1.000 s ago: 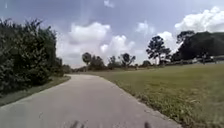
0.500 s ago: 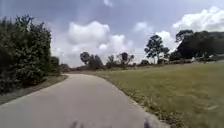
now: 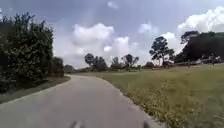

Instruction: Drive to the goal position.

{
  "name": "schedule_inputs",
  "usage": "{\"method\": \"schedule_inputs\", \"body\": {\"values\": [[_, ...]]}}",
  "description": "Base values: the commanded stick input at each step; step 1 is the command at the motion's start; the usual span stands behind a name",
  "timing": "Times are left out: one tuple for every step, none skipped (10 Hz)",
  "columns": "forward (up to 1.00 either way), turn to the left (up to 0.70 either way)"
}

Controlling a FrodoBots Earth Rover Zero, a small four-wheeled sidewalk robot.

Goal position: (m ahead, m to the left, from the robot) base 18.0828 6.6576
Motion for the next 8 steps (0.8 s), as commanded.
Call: {"method": "schedule_inputs", "body": {"values": [[0.85, 0.34], [0.85, 0.34], [0.85, 0.07], [0.85, 0.00], [0.85, 0.00], [0.85, 0.00], [0.85, 0.27], [0.85, 0.34]]}}
